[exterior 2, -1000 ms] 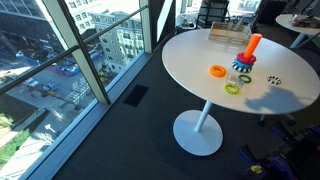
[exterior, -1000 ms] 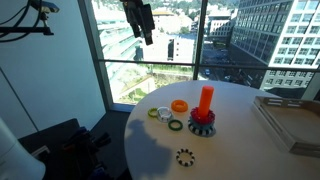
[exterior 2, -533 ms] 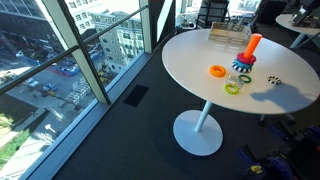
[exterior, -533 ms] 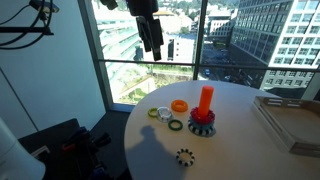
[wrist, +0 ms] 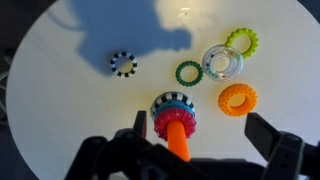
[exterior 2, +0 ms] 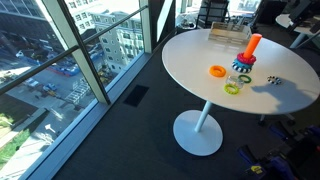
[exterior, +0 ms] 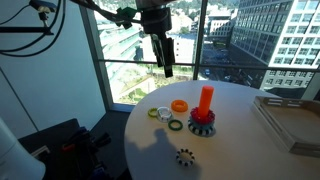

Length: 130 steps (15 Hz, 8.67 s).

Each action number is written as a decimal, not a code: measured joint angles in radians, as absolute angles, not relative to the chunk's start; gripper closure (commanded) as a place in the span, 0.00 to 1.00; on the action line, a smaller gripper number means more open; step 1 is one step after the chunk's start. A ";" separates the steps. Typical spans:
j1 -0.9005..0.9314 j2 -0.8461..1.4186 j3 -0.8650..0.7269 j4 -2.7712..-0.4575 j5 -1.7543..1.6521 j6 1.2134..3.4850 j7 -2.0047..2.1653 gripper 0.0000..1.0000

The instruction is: Pick up the red ring from the ring holder and put it on the table

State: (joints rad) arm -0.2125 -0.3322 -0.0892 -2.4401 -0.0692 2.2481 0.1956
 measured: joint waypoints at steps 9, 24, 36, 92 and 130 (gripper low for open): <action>-0.213 -0.182 -0.106 -2.373 -0.079 2.281 0.215 0.00; -0.209 -0.133 -0.118 -2.370 -0.074 2.342 0.274 0.00; -0.203 0.104 -0.140 -2.275 -0.074 2.504 0.349 0.00; -0.086 0.374 -0.227 -2.114 0.046 2.556 0.391 0.00; -0.087 0.387 -0.222 -2.131 0.048 2.690 0.387 0.58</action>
State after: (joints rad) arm -0.0868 0.3872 -0.2221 -2.1311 0.0476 2.6901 0.3872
